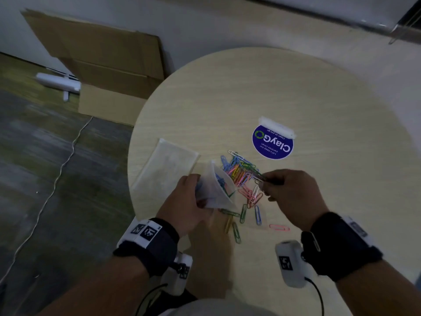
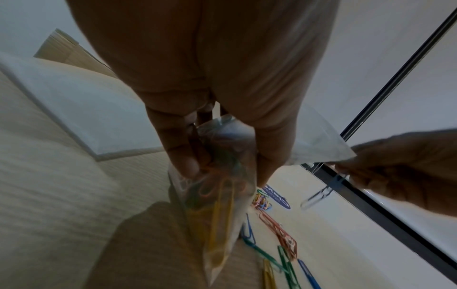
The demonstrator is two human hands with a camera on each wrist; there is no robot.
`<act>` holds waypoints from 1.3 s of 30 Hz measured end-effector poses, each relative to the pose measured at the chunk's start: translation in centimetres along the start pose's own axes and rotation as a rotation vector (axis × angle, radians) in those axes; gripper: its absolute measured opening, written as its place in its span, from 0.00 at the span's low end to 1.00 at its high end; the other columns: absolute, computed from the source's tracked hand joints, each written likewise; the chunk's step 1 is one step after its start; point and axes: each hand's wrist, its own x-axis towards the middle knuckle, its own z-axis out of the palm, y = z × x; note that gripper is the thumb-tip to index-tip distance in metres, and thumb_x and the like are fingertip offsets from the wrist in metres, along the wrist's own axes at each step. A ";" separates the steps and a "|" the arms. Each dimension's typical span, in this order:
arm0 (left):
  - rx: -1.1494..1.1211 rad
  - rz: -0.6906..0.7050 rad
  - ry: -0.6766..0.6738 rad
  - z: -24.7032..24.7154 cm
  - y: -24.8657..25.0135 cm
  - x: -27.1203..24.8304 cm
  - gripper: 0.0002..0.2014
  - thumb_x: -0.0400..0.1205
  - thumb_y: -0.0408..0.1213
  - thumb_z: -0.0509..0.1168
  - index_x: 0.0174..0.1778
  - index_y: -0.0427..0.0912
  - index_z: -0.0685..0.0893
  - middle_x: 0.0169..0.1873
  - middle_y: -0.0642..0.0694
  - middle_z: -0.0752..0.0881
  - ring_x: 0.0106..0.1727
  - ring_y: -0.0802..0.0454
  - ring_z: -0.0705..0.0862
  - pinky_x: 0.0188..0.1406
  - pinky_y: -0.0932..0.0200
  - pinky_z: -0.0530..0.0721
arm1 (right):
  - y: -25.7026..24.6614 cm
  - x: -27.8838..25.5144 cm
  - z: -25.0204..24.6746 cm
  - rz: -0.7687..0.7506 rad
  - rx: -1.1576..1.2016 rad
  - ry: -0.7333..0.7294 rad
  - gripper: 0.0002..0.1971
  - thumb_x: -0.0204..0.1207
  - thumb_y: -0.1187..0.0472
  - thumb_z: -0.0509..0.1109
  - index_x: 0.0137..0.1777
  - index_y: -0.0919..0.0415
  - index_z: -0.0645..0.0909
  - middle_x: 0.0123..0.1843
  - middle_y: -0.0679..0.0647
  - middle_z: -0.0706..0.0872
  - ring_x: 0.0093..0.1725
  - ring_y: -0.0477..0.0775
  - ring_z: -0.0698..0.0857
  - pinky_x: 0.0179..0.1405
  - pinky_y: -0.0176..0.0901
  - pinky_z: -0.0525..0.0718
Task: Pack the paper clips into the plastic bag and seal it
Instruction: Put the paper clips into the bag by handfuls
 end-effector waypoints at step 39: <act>-0.039 -0.023 0.021 0.1 -0.8 0.1 0.38 0.73 0.43 0.80 0.77 0.45 0.68 0.68 0.46 0.74 0.68 0.46 0.79 0.62 0.52 0.80 | 7.6 -3.5 6.4 0.059 -0.323 -0.104 0.05 0.75 0.55 0.70 0.44 0.56 0.84 0.43 0.57 0.83 0.46 0.65 0.84 0.42 0.50 0.80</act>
